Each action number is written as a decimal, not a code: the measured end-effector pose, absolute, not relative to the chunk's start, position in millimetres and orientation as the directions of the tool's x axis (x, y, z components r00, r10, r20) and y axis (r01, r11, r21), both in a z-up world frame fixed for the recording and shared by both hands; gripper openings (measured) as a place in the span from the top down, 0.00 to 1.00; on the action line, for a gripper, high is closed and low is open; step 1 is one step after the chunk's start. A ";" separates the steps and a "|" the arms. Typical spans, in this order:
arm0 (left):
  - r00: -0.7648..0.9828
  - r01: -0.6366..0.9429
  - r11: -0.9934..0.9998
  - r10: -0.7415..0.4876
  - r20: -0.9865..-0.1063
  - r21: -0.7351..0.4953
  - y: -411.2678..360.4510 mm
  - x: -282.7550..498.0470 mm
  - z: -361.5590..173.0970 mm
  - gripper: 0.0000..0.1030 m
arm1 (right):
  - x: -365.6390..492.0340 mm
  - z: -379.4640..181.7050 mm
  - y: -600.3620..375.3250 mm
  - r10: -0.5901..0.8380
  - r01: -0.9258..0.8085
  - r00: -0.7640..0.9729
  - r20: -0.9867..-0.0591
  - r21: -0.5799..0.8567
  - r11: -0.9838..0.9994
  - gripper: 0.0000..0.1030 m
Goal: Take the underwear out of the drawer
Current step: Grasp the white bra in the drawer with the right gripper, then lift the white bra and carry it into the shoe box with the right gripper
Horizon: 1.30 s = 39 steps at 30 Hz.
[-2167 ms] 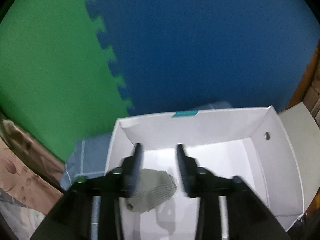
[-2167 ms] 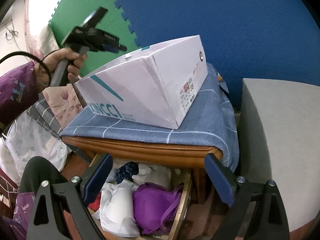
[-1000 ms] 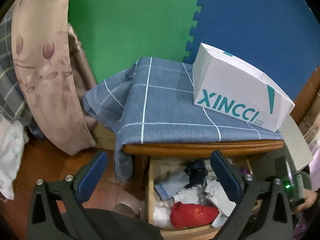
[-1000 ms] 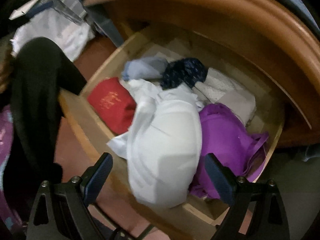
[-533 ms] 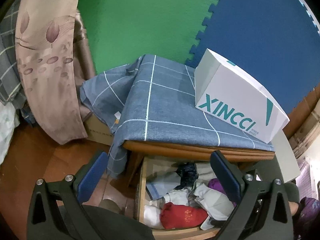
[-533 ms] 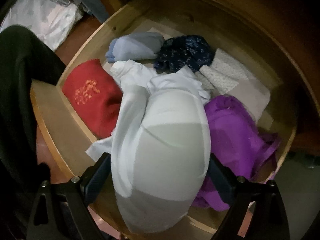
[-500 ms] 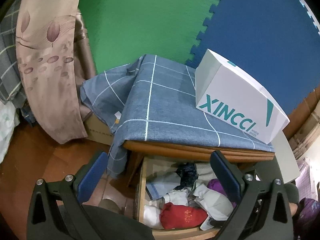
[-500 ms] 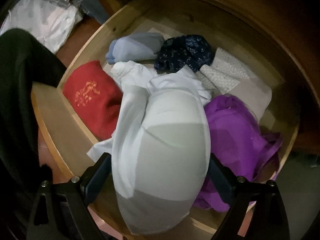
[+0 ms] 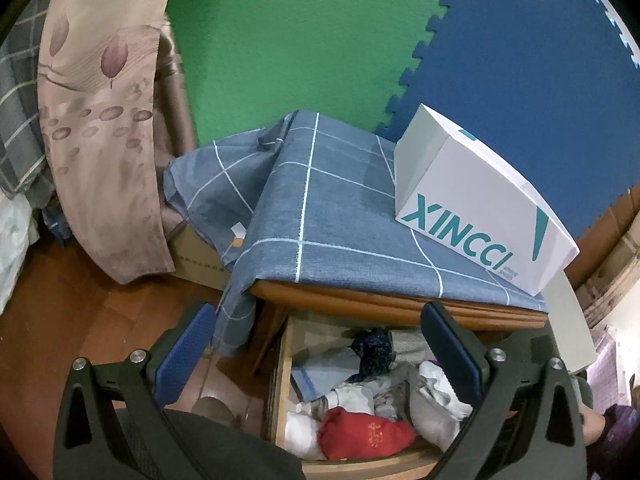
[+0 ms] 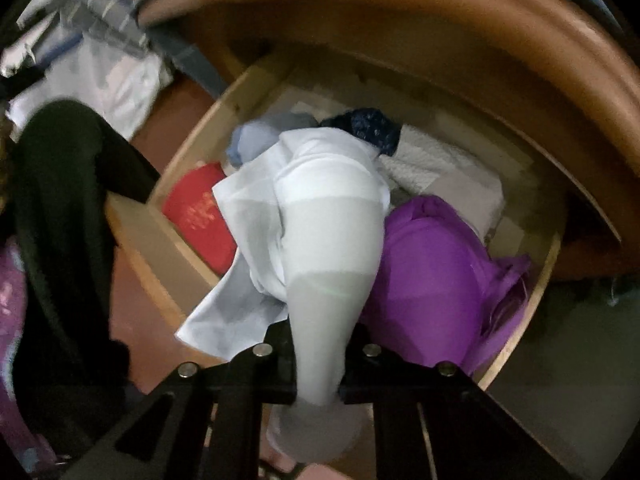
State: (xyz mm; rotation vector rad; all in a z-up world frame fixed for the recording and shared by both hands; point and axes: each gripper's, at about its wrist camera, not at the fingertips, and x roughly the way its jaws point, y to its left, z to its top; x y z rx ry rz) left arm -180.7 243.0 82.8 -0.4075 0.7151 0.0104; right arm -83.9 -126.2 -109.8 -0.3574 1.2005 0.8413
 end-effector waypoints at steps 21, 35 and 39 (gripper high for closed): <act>0.752 -0.174 0.918 -0.111 -0.650 -0.357 244.2 -182.5 81.7 0.01 | -132.4 47.6 -191.3 0.743 -0.740 0.239 -0.625 0.378 0.557 0.88; 0.752 -0.177 0.913 -0.115 -0.650 -0.367 247.5 -182.7 81.2 0.01 | -120.8 191.1 -228.3 0.900 -0.800 0.325 -0.289 0.424 0.425 0.88; 0.753 -0.175 0.914 -0.115 -0.648 -0.366 246.9 -183.1 81.4 0.01 | -81.3 222.8 -230.3 0.873 -0.792 0.402 -0.275 0.374 0.482 0.88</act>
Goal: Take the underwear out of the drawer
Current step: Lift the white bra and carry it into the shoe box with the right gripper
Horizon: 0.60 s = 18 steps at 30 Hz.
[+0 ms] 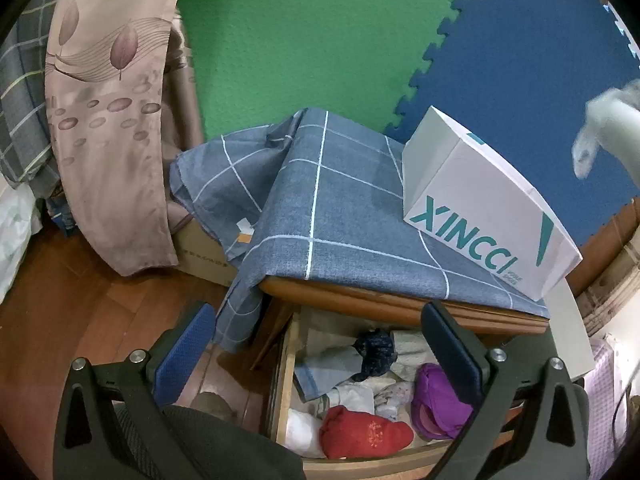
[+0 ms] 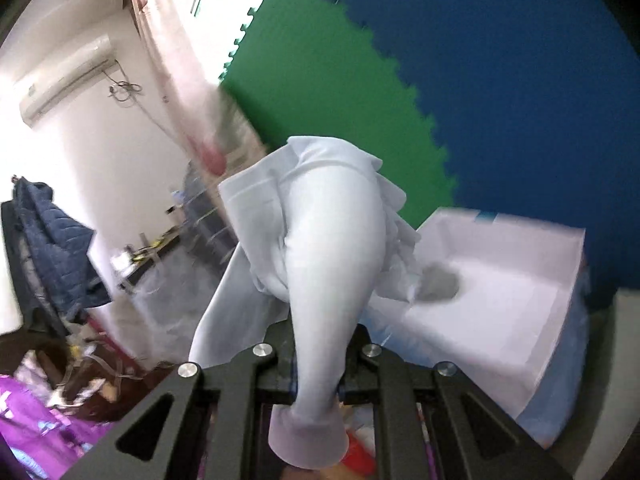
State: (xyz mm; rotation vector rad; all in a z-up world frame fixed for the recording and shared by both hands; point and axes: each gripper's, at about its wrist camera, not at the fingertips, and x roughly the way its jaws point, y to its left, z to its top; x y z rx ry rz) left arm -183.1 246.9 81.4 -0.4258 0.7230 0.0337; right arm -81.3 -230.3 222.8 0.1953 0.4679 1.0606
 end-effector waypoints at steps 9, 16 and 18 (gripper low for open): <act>0.754 -0.169 0.915 -0.119 -0.647 -0.365 243.1 -183.3 82.2 0.01 | 41.5 208.9 -197.2 0.664 -0.652 0.537 -0.520 0.244 0.718 0.88; 0.750 -0.163 0.914 -0.130 -0.649 -0.372 241.9 -181.0 81.2 0.01 | 98.5 174.6 -161.3 0.503 -0.588 0.547 -0.669 0.120 0.800 0.88; 0.750 -0.160 0.913 -0.134 -0.648 -0.375 242.0 -180.9 81.1 0.01 | 107.2 162.1 -146.0 0.445 -0.580 0.558 -0.701 0.054 0.813 0.88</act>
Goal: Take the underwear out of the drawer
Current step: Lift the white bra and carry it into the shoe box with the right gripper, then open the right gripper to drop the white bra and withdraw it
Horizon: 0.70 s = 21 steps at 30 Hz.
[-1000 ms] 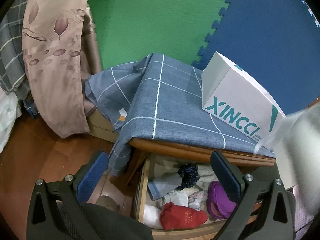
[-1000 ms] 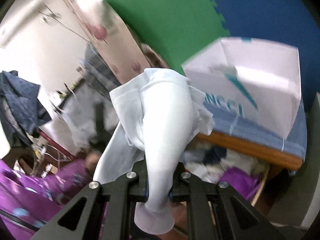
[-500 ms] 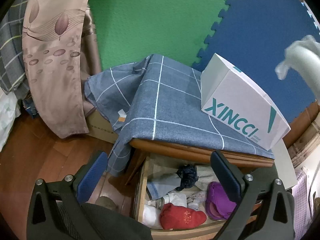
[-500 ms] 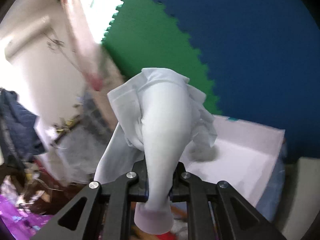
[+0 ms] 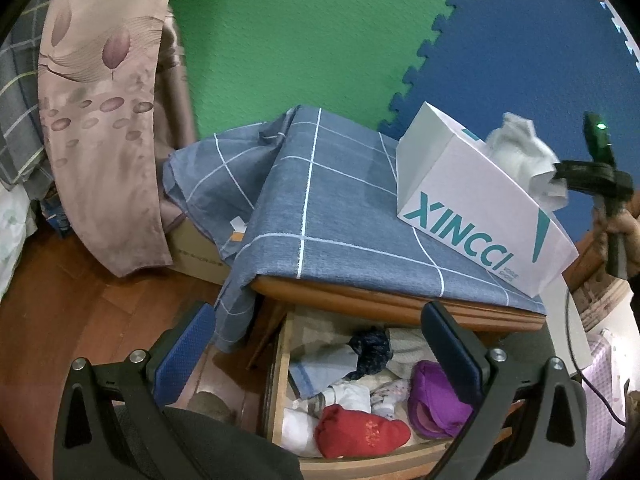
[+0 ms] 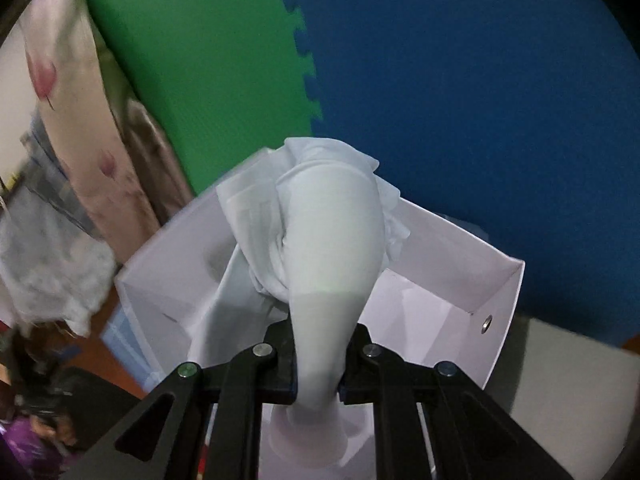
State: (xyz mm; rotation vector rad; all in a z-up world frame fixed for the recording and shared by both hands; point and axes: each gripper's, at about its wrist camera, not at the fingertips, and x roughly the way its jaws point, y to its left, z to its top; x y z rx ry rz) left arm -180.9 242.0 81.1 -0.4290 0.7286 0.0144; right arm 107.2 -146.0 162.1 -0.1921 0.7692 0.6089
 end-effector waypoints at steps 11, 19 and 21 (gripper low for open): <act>0.754 -0.154 0.904 -0.153 -0.639 -0.398 245.4 -182.7 79.6 0.01 | 129.0 120.9 -84.8 0.237 -0.592 0.514 -0.824 -0.142 0.793 0.88; 0.754 -0.162 0.891 -0.165 -0.635 -0.425 252.5 -183.3 77.6 0.01 | 133.1 120.3 -77.2 0.223 -0.564 0.532 -0.817 -0.146 0.813 0.47; 0.756 -0.163 0.890 -0.165 -0.634 -0.426 253.2 -183.6 77.7 0.01 | 128.6 124.3 -79.8 0.225 -0.556 0.558 -0.798 -0.159 0.816 0.42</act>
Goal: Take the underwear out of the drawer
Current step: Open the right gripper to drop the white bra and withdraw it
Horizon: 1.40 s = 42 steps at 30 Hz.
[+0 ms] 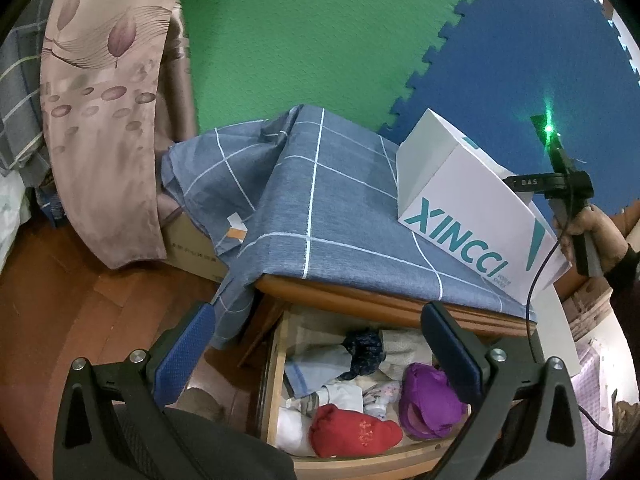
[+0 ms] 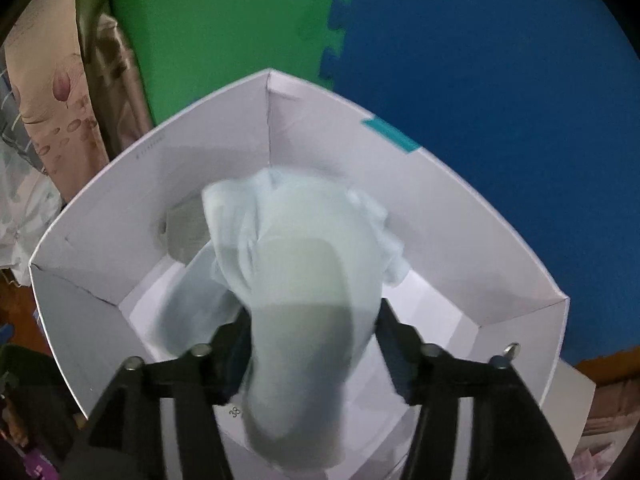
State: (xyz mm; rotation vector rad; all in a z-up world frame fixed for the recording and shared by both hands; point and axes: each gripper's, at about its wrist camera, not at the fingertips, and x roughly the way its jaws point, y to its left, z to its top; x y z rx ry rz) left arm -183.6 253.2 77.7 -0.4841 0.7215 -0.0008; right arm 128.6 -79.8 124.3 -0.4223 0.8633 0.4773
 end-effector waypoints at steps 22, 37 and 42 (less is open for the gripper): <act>0.746 -0.116 0.949 -0.110 -0.657 -0.292 225.5 -179.1 82.5 0.01 | -92.5 63.7 -299.4 0.197 -0.219 0.925 -0.325 -0.032 0.975 0.36; 0.437 0.167 0.955 -0.295 -0.850 -0.245 82.5 -150.1 22.1 0.02 | -154.1 49.7 -350.5 0.058 -0.039 0.986 -0.157 0.123 0.992 0.19; 0.269 0.068 0.900 -0.433 -0.861 -0.431 49.5 -119.7 -17.2 0.02 | -144.3 39.0 -369.2 0.108 -0.055 0.965 -0.240 0.217 0.975 0.19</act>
